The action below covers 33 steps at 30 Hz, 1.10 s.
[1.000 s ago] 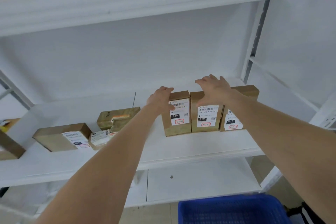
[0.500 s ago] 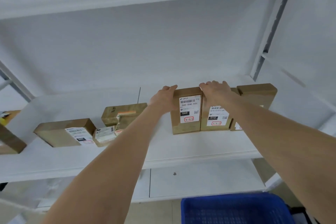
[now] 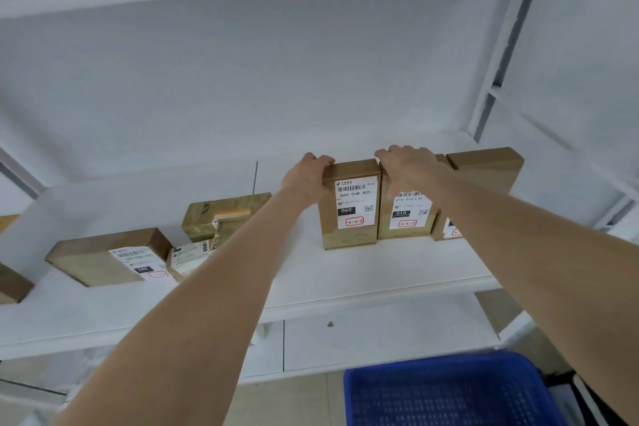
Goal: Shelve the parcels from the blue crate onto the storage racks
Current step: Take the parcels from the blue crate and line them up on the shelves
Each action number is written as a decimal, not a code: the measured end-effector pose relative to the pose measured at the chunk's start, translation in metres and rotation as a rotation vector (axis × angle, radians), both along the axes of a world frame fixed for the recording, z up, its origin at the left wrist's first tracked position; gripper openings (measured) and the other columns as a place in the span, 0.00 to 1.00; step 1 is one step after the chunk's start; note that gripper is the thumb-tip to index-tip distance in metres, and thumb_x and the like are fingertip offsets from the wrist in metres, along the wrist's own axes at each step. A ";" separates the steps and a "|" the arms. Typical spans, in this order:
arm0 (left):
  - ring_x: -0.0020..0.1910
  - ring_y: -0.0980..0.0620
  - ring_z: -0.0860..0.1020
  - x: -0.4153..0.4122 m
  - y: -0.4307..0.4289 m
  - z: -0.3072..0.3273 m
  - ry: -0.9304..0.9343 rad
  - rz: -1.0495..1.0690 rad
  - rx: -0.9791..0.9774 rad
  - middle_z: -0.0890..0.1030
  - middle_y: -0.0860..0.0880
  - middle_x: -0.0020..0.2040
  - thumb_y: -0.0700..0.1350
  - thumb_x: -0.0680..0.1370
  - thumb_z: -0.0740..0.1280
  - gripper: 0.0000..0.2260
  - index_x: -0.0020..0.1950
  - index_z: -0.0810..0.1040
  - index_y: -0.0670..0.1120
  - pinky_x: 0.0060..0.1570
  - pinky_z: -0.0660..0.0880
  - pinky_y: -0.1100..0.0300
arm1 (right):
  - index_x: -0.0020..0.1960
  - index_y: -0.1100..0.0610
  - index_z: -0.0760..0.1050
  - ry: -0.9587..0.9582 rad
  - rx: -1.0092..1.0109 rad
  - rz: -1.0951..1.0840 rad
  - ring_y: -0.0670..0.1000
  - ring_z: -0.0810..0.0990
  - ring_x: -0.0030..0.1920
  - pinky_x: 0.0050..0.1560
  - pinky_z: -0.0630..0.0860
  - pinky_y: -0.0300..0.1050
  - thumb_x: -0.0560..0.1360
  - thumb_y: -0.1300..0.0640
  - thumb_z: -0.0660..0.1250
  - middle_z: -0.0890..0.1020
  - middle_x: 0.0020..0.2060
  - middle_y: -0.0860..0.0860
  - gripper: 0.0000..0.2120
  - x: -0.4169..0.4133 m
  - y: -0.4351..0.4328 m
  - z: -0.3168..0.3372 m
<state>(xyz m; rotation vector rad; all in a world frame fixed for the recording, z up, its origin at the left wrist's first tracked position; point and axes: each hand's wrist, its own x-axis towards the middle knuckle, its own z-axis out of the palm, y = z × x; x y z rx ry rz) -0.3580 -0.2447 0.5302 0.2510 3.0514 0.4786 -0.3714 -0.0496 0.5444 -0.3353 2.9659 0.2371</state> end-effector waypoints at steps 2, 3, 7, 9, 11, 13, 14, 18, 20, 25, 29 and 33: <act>0.63 0.46 0.72 0.004 -0.003 0.003 -0.015 0.008 -0.013 0.66 0.47 0.68 0.41 0.74 0.67 0.30 0.75 0.61 0.52 0.60 0.73 0.51 | 0.70 0.54 0.60 0.012 -0.002 0.003 0.57 0.70 0.63 0.58 0.68 0.54 0.64 0.49 0.76 0.71 0.61 0.54 0.40 0.002 -0.001 0.005; 0.64 0.46 0.72 0.008 -0.006 0.006 -0.020 0.021 -0.013 0.65 0.48 0.69 0.42 0.74 0.68 0.32 0.75 0.59 0.52 0.60 0.73 0.51 | 0.72 0.54 0.59 0.038 -0.016 0.018 0.57 0.68 0.66 0.63 0.66 0.56 0.64 0.46 0.76 0.70 0.64 0.54 0.43 0.004 -0.003 0.008; 0.65 0.47 0.71 0.029 -0.033 0.016 0.014 0.110 -0.044 0.63 0.50 0.71 0.44 0.75 0.69 0.33 0.76 0.57 0.52 0.57 0.74 0.51 | 0.74 0.53 0.58 0.176 -0.141 0.114 0.56 0.61 0.71 0.70 0.61 0.55 0.66 0.36 0.72 0.66 0.69 0.55 0.45 0.014 -0.021 0.023; 0.66 0.47 0.71 0.042 -0.059 0.016 0.036 0.188 -0.079 0.63 0.49 0.71 0.42 0.76 0.66 0.30 0.75 0.59 0.51 0.57 0.73 0.52 | 0.74 0.54 0.59 0.235 -0.205 0.188 0.55 0.61 0.72 0.70 0.61 0.51 0.69 0.37 0.70 0.66 0.70 0.54 0.42 0.023 -0.042 0.029; 0.66 0.46 0.70 0.053 -0.090 0.011 0.031 0.263 -0.109 0.64 0.48 0.71 0.39 0.76 0.64 0.29 0.75 0.60 0.50 0.58 0.73 0.51 | 0.74 0.54 0.60 0.258 -0.251 0.257 0.54 0.62 0.71 0.68 0.64 0.49 0.70 0.40 0.69 0.66 0.69 0.53 0.38 0.033 -0.069 0.030; 0.67 0.46 0.70 0.060 -0.121 0.005 0.007 0.320 -0.129 0.64 0.48 0.72 0.36 0.76 0.61 0.29 0.75 0.60 0.49 0.58 0.73 0.52 | 0.73 0.54 0.61 0.233 -0.278 0.305 0.53 0.63 0.70 0.64 0.67 0.49 0.71 0.41 0.69 0.66 0.69 0.52 0.36 0.043 -0.096 0.025; 0.67 0.45 0.70 0.060 -0.135 0.001 -0.008 0.333 -0.138 0.63 0.47 0.72 0.35 0.76 0.61 0.29 0.75 0.59 0.49 0.58 0.73 0.52 | 0.73 0.54 0.61 0.209 -0.290 0.319 0.52 0.63 0.70 0.63 0.68 0.49 0.72 0.42 0.68 0.66 0.69 0.51 0.36 0.046 -0.110 0.020; 0.66 0.42 0.70 0.053 -0.178 -0.015 -0.134 0.236 -0.193 0.64 0.46 0.71 0.39 0.74 0.66 0.31 0.75 0.59 0.46 0.61 0.72 0.51 | 0.76 0.52 0.54 0.027 -0.302 0.318 0.53 0.59 0.73 0.68 0.66 0.51 0.68 0.39 0.72 0.60 0.73 0.51 0.45 0.052 -0.162 -0.015; 0.66 0.41 0.69 0.044 -0.194 -0.028 -0.188 0.130 -0.256 0.65 0.45 0.69 0.42 0.73 0.66 0.29 0.72 0.62 0.43 0.60 0.72 0.50 | 0.77 0.52 0.50 -0.050 -0.285 0.297 0.54 0.56 0.75 0.70 0.63 0.52 0.64 0.38 0.74 0.57 0.75 0.52 0.51 0.051 -0.188 -0.035; 0.68 0.42 0.68 0.026 -0.233 -0.050 -0.214 0.077 -0.213 0.64 0.43 0.71 0.41 0.76 0.64 0.30 0.76 0.56 0.44 0.64 0.70 0.50 | 0.78 0.51 0.45 -0.114 -0.218 0.270 0.56 0.53 0.76 0.73 0.59 0.54 0.62 0.36 0.75 0.53 0.76 0.53 0.56 0.049 -0.246 -0.075; 0.73 0.44 0.61 0.015 -0.245 -0.065 -0.235 -0.067 -0.270 0.55 0.48 0.77 0.36 0.76 0.61 0.33 0.78 0.51 0.49 0.66 0.69 0.49 | 0.77 0.53 0.49 -0.095 -0.202 0.210 0.54 0.59 0.73 0.68 0.66 0.51 0.64 0.41 0.75 0.58 0.74 0.50 0.53 0.044 -0.257 -0.081; 0.73 0.46 0.62 0.011 -0.244 -0.071 -0.179 -0.085 -0.274 0.55 0.51 0.77 0.32 0.75 0.60 0.33 0.76 0.57 0.54 0.58 0.74 0.51 | 0.77 0.52 0.50 -0.133 -0.221 0.158 0.53 0.60 0.73 0.67 0.68 0.51 0.62 0.44 0.77 0.58 0.74 0.49 0.53 0.038 -0.259 -0.077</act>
